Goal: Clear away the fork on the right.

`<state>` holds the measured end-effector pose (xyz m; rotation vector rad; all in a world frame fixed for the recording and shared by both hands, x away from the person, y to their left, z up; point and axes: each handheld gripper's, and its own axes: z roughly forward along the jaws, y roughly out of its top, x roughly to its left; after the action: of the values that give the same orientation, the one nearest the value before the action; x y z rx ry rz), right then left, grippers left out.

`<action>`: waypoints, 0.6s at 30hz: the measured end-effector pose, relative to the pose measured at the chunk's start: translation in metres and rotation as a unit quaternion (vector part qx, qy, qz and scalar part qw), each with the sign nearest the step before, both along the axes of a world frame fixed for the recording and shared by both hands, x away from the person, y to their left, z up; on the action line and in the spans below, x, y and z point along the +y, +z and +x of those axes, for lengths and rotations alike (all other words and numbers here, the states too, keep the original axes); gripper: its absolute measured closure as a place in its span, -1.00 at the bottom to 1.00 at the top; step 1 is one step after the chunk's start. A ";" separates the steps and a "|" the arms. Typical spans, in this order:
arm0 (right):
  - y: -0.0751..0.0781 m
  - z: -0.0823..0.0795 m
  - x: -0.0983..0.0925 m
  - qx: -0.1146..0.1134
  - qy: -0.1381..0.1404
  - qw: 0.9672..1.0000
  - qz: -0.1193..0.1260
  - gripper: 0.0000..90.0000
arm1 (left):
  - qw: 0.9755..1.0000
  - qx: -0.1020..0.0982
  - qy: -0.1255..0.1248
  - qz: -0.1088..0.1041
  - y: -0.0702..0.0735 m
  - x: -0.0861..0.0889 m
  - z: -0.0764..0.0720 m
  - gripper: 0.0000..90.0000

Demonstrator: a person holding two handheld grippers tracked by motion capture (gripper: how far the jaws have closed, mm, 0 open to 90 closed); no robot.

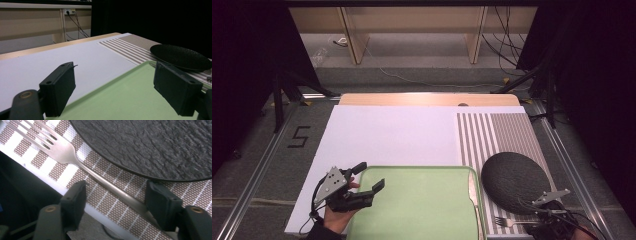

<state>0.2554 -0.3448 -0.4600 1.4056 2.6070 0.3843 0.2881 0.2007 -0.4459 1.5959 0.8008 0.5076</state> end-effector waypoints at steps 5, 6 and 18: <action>0.002 0.000 0.002 0.006 0.013 1.000 -0.018 0.03 | 1.000 0.001 0.000 0.002 0.000 0.000 0.000 -0.62; 0.002 0.001 0.003 0.007 0.016 1.000 -0.023 0.05 | 1.000 0.001 0.000 0.002 0.000 0.000 0.000 -0.62; 0.005 0.003 0.016 0.028 0.062 0.996 -0.059 0.41 | 1.000 0.002 0.000 0.003 -0.001 -0.001 0.001 -0.62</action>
<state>0.2589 -0.3290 -0.4546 1.2380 2.7210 0.2035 0.2888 0.2001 -0.4467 1.6022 0.8044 0.5067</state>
